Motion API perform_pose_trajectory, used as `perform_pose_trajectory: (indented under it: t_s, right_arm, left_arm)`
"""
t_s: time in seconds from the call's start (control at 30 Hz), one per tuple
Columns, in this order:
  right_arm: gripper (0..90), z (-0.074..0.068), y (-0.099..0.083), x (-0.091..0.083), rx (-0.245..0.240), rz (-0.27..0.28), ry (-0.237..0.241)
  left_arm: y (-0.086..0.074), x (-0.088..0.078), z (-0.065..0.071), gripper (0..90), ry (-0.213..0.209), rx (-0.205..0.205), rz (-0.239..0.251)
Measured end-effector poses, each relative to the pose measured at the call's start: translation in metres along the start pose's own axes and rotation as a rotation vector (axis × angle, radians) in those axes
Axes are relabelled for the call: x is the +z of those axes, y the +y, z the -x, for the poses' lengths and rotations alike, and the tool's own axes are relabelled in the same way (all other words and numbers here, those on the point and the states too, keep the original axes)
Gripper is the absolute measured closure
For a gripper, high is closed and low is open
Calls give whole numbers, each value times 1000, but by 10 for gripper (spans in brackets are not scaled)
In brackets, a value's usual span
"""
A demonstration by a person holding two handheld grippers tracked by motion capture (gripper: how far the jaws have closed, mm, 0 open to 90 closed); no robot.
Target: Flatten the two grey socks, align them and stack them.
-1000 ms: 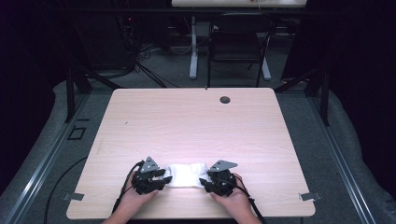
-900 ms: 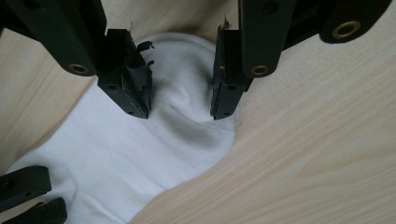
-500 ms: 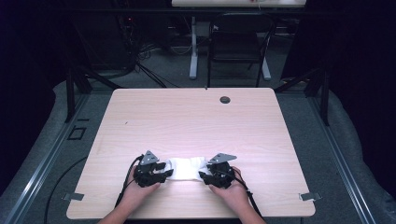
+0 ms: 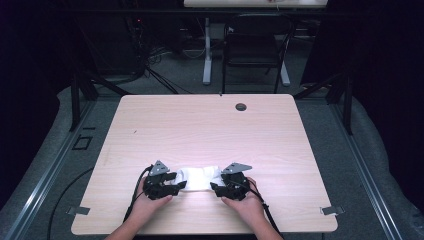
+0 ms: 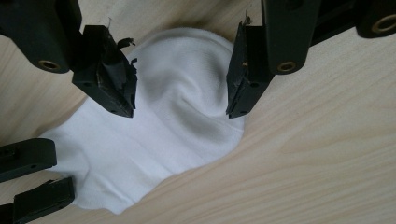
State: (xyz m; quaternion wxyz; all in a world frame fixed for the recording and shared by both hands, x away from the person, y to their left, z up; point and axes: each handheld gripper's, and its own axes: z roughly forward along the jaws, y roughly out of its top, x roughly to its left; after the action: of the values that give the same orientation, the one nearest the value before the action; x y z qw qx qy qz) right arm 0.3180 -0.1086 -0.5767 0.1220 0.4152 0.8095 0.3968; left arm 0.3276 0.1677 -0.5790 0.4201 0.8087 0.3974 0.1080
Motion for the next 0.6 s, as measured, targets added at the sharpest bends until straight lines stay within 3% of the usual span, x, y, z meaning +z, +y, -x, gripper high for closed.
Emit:
perform_pose_trajectory:
  t_s: [0.1, 0.27, 0.43, 0.6]
  right_arm:
    - [441, -2, 4, -7, -9, 43, 4]
    - [429, -7, 9, -20, -25, 70, 5]
    - [424, -13, 14, -35, -41, 93, 31]
    - [463, -18, 14, -50, -25, 114, 63]
  left_arm:
    - [5, -6, 1, 423, 0, 7, 15]
    - [10, -21, 3, 417, 5, 16, 51]
    - [11, -34, 5, 412, 8, 23, 47]
    - [12, -49, 6, 409, 8, 18, 60]
